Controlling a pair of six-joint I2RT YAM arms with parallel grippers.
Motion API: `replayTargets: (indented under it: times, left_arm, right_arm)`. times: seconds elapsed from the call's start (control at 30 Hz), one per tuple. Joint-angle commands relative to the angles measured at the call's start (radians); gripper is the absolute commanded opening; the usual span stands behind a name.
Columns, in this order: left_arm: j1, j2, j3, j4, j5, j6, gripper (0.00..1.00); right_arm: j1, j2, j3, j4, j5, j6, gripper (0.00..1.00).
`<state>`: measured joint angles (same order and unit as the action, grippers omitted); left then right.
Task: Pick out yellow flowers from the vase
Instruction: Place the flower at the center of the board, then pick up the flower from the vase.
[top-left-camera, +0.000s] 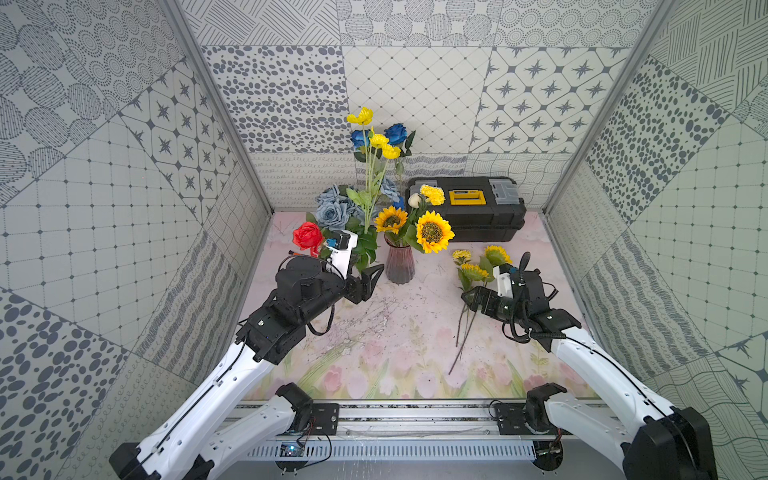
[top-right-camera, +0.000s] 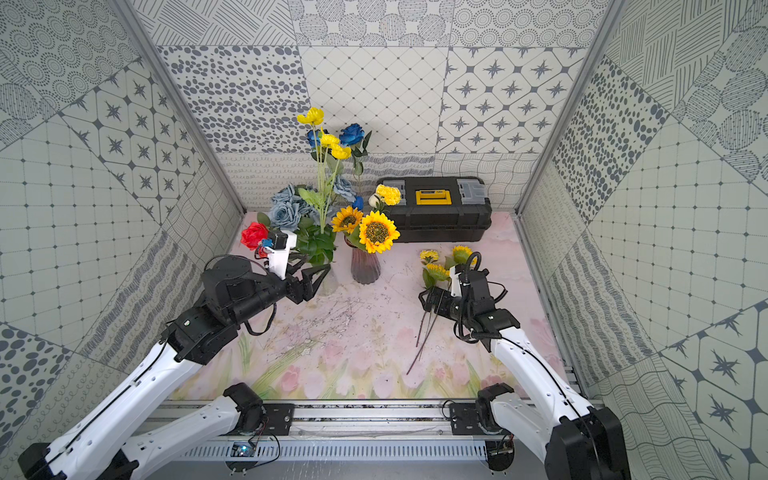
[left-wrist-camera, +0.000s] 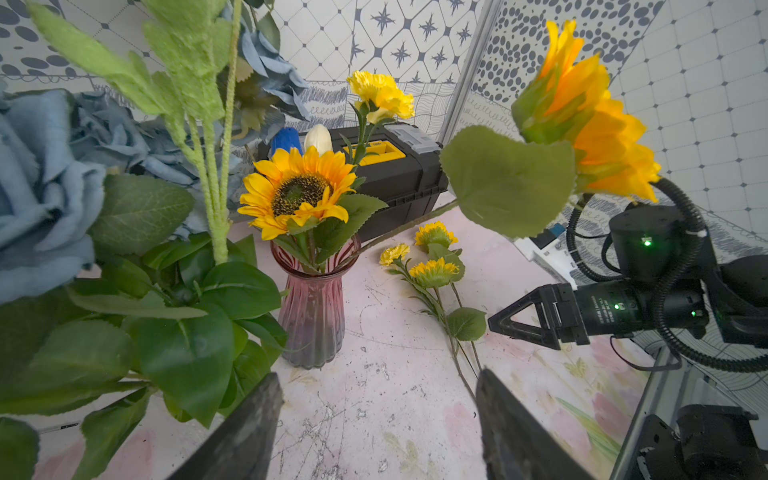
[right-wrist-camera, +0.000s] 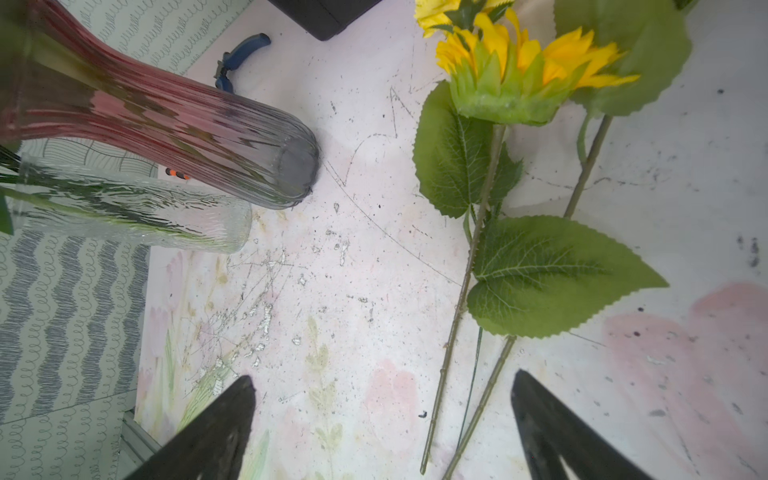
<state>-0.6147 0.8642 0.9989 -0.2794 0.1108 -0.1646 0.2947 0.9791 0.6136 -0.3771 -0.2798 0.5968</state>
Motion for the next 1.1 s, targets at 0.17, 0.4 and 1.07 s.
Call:
replayTargets:
  times: [0.17,0.4,1.07]
  left_arm:
    - [-0.011,0.122,0.018,0.117,0.092,0.061,0.78]
    - [-0.094,0.208,-0.021,0.331,-0.011,0.162,0.70]
    - [-0.201,0.454,-0.182,1.097,-0.238,0.455,0.64]
  right_arm:
    - [-0.003,-0.042,-0.022,0.030,0.018,0.011,0.98]
    - [-0.003,-0.021,-0.032,0.054,-0.011,0.023,0.98]
    - [-0.005,0.016,-0.040,0.048,-0.058,0.019,0.98]
